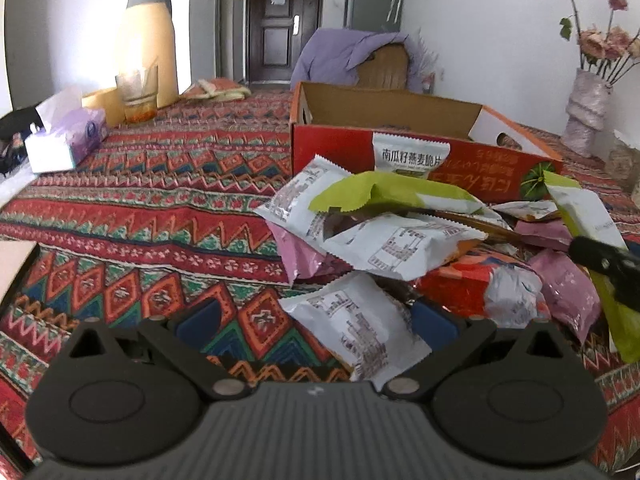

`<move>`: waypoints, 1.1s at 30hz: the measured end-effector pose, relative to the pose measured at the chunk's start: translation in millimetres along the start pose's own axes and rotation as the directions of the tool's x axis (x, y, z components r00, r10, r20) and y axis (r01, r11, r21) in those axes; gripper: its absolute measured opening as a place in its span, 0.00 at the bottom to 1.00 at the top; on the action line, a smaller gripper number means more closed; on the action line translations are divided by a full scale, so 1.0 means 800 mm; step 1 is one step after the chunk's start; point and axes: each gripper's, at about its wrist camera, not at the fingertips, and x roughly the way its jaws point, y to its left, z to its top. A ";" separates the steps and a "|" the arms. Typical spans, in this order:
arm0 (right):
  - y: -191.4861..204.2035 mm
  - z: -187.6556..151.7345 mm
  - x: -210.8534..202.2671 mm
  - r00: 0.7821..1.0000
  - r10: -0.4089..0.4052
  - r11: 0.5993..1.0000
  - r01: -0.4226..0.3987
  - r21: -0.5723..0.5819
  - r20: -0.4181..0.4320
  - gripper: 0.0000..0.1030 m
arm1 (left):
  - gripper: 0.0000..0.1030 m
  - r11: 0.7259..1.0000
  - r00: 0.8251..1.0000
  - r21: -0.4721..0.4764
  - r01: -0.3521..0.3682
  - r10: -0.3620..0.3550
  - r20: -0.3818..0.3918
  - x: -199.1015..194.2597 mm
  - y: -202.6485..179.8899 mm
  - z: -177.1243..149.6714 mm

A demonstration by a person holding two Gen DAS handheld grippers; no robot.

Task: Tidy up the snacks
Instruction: 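Lower the right tool onto the green-and-white snack bar and close it, then grasp a white printed snack packet with the left tool while the right tool holds the bar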

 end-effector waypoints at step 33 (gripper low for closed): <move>0.002 -0.014 -0.023 0.999 0.042 0.999 -0.042 0.027 0.021 0.37 | 0.59 0.991 0.995 0.092 0.095 -0.094 -0.017 -0.004 0.010 -0.011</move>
